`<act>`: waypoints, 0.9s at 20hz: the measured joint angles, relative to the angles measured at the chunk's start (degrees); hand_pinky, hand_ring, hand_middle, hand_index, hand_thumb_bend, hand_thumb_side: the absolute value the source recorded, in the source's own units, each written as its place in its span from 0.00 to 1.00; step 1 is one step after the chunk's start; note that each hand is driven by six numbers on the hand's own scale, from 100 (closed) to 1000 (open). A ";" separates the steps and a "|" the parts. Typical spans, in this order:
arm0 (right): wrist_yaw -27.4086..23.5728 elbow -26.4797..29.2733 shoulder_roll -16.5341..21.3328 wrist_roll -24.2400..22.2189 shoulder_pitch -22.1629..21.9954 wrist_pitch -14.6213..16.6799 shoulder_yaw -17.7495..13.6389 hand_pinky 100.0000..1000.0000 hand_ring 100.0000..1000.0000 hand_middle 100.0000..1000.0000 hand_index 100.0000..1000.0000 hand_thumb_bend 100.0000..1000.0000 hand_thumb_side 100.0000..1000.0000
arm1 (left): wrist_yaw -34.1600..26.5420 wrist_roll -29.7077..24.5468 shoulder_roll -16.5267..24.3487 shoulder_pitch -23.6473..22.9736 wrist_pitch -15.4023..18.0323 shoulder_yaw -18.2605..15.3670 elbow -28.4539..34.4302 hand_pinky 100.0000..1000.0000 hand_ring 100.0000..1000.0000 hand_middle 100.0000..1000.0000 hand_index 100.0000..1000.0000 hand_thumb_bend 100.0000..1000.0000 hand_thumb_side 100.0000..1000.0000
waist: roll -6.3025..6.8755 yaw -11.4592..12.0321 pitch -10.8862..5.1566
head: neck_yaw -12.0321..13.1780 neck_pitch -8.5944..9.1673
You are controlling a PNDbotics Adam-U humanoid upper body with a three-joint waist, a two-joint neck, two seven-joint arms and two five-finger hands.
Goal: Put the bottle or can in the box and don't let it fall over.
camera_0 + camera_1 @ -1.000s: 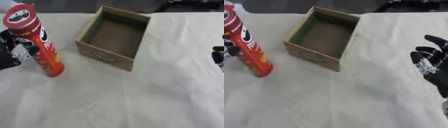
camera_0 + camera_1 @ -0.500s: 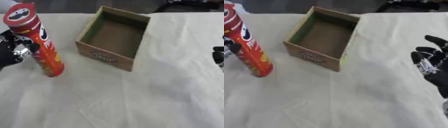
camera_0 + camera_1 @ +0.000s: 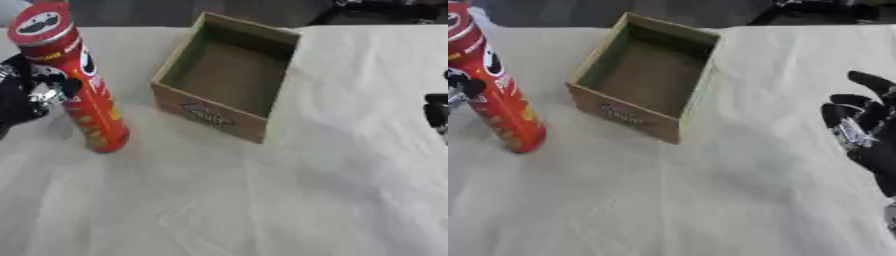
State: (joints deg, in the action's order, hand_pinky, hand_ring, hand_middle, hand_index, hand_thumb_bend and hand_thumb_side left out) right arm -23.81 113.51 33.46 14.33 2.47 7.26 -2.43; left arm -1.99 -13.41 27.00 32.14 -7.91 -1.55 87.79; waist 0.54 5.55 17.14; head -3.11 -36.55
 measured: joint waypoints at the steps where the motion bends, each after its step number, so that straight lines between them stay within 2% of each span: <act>1: 0.00 0.00 0.00 0.00 0.00 0.00 0.00 0.72 0.68 0.82 0.75 0.34 0.09 | 0.02 0.00 -0.11 0.10 0.00 0.01 -0.15 1.00 1.00 0.76 0.82 0.54 0.29 | 0.00 -0.01 0.00 | 0.00 0.00; 9: -0.12 0.00 -0.02 -0.06 0.02 -0.11 0.01 0.72 0.69 0.82 0.75 0.33 0.09 | 2.10 -0.36 -0.38 0.53 -0.26 0.35 -0.17 1.00 1.00 0.74 0.82 0.57 0.28 | 0.03 -0.03 0.00 | 0.00 0.00; 18: -0.21 0.00 -0.09 -0.19 0.04 -0.25 0.01 0.72 0.68 0.82 0.75 0.31 0.09 | 4.04 -0.10 -1.03 1.34 -1.23 1.07 -0.53 1.00 1.00 0.71 0.79 0.57 0.31 | 0.02 -0.14 0.00 | 0.00 0.00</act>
State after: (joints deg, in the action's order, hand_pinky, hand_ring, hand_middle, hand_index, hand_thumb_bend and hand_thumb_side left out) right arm -24.02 113.51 33.37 14.14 2.51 7.02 -2.43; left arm 2.04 -13.51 25.97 33.48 -9.13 -0.49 87.26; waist 0.56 5.41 17.15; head -3.11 -36.55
